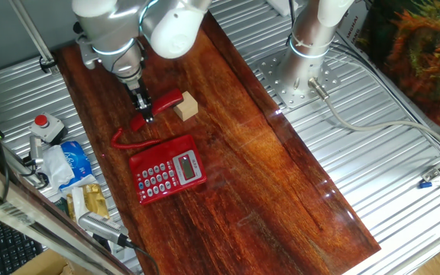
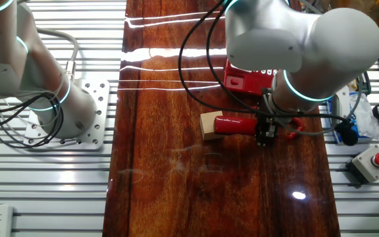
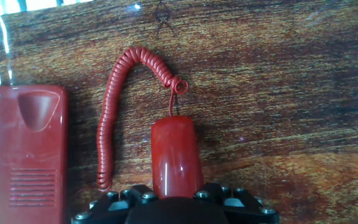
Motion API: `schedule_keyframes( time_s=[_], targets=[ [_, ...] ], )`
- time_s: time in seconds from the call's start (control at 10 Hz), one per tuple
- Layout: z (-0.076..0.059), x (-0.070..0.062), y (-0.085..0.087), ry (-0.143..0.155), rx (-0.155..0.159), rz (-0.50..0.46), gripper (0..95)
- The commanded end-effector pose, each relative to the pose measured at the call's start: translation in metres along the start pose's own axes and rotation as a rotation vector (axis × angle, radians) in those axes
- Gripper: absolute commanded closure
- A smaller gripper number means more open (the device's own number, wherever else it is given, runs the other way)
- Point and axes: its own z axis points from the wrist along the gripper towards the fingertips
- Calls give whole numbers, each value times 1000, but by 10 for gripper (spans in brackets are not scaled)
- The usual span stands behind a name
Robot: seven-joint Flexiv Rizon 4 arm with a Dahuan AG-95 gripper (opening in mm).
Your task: Place the handset of the telephone on the corresponding phone cradle
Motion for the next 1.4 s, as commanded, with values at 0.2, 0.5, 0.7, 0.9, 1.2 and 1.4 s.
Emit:
schedule_keyframes(
  time_s=[0.2, 0.5, 0.7, 0.9, 1.2, 1.4],
  targets=[
    [-1, 2, 0, 0, 7, 1, 760],
    [0, 2, 0, 3, 7, 19, 950],
    [-1, 2, 0, 2, 8, 21, 950],
    [-7, 2, -1, 0, 23, 11, 950],
    [-24, 2, -3, -5, 41, 2, 950],
    [-32, 1, 0, -12, 35, 20, 950]
  ],
)
